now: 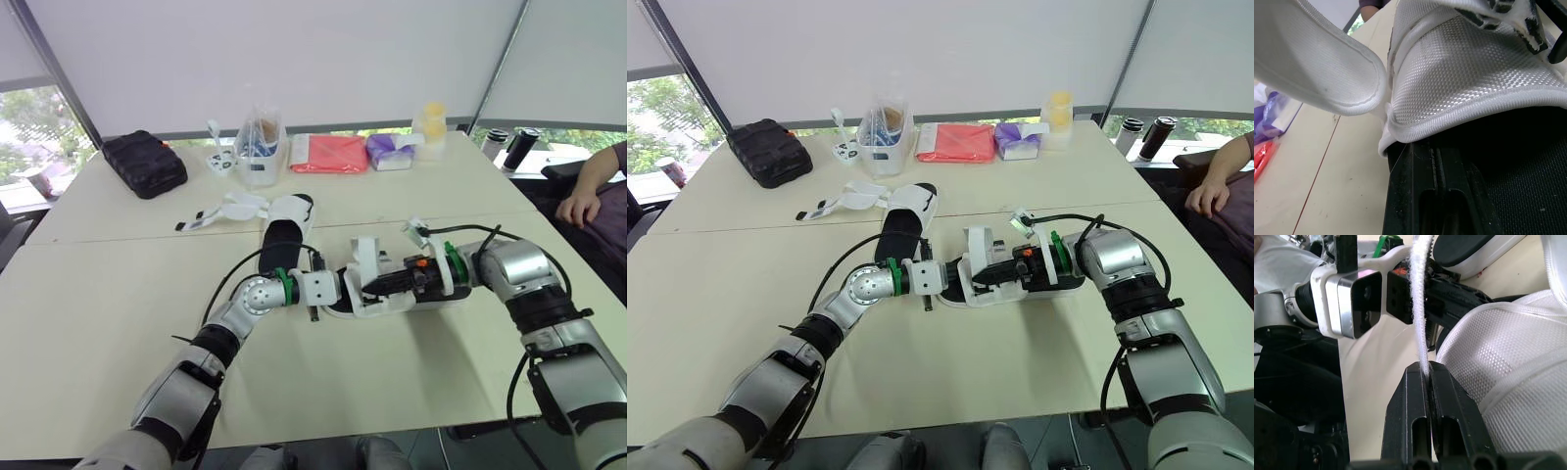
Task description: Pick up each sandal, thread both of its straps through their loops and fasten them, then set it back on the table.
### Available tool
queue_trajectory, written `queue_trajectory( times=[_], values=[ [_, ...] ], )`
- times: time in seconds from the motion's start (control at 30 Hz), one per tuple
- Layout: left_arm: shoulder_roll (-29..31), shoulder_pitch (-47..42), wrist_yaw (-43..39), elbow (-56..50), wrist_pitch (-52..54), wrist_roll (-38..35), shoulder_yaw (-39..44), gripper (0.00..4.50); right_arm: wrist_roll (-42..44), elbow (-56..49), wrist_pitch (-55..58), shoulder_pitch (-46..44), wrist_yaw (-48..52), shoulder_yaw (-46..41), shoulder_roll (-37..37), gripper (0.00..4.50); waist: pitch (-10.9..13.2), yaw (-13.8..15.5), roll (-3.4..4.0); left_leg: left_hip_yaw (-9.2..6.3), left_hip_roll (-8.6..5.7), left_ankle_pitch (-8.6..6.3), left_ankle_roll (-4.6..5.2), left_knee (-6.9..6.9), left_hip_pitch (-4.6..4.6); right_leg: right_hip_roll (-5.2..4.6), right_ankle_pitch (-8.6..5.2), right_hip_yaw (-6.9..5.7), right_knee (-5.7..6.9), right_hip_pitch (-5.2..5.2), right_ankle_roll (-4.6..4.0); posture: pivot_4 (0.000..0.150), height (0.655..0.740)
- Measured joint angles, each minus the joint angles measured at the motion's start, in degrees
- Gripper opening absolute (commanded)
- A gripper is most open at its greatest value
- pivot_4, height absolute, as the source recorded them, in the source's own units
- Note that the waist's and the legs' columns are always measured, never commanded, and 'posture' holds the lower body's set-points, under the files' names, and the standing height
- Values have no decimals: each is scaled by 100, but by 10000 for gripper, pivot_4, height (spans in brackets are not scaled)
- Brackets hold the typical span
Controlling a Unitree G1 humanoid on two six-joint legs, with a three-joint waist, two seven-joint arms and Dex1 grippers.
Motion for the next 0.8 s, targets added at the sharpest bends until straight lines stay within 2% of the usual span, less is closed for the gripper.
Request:
queue_trajectory(
  times=[0.27, 0.43, 0.53, 0.7, 0.8],
  values=[
    [-21, 17, 58, -6, 54, 30, -2, 0, -421, -30, -981, 19, 47, 231, -86, 730, -8, 4, 2, 0, 0, 0, 0, 0, 16, 0, -1, -1, -2, 17, 1, 1500, 7400],
    [-42, 18, 78, -5, 85, 56, 0, 0, -471, 97, -1120, -21, -45, 139, -28, 730, -9, 9, 2, 0, 0, -2, 3, 0, 33, -1, -1, -1, -6, 37, 1, 1500, 7400],
    [-42, 22, 78, -9, 85, 57, 1, 0, -417, 102, -1127, 53, -101, -2, 30, 9608, -9, 8, 2, -1, 0, -2, 2, -1, 32, -1, -1, 0, -6, 34, 1, 1500, 7400],
    [-41, 73, 93, -90, 104, 58, 7, 0, -75, -131, -716, 184, -254, -418, 75, 34055, -9, 7, 2, -1, 0, -2, 2, -1, 31, -2, -1, 0, -5, 33, 1, 1500, 7400],
    [-40, 120, 99, -169, 135, 57, 17, 0, 266, -555, -201, 363, -688, -915, 76, 34055, -9, 13, 2, -2, -1, -2, 3, -2, 28, -4, -1, 0, -6, 30, 1, 1500, 7400]
  ],
)
